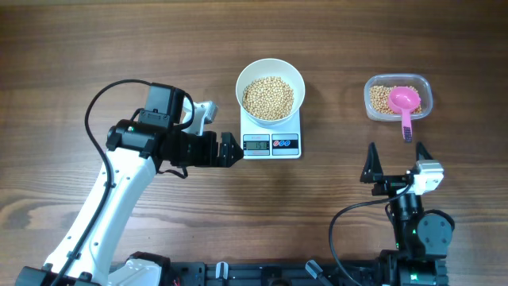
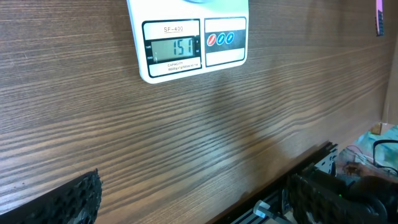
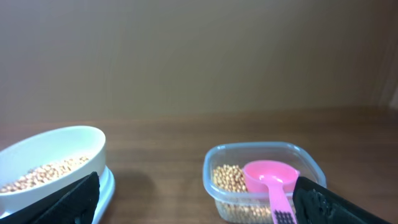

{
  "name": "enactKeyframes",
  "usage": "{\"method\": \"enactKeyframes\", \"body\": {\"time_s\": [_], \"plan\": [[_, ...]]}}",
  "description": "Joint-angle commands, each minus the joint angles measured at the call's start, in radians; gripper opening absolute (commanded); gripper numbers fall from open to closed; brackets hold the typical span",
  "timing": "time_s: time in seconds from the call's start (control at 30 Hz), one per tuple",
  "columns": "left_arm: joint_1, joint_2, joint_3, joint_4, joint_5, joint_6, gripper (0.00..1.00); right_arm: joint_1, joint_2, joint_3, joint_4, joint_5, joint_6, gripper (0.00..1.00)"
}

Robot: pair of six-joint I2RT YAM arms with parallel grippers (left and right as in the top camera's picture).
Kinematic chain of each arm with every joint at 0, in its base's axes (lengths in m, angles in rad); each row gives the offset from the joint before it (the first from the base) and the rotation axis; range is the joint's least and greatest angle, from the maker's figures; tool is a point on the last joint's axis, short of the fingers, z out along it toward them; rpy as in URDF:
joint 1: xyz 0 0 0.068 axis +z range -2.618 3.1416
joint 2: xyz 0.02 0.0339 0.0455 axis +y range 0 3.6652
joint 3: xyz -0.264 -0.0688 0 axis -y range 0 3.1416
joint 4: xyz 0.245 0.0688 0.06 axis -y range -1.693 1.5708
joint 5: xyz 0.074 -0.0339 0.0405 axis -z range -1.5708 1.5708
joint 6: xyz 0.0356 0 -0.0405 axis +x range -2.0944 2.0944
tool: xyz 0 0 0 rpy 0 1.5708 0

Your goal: Scoop item into bowl and weigh 150g on scale

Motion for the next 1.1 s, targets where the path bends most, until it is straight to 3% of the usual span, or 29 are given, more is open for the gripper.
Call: {"method": "enactKeyframes", "body": {"time_s": [0.0, 0.2, 1.07], "plan": [[-0.001, 0.001, 0.000, -0.001, -0.006, -0.002, 1.00, 0.005, -0.016, -0.003, -0.030, 0.043, -0.087, 1.00], [-0.001, 0.001, 0.000, -0.001, -0.006, -0.002, 1.00, 0.005, -0.016, -0.003, -0.030, 0.043, -0.209, 1.00], [-0.001, 0.001, 0.000, -0.001, -0.006, -0.002, 1.00, 0.005, -0.012, -0.003, -0.029, 0.043, -0.149, 1.00]]}}
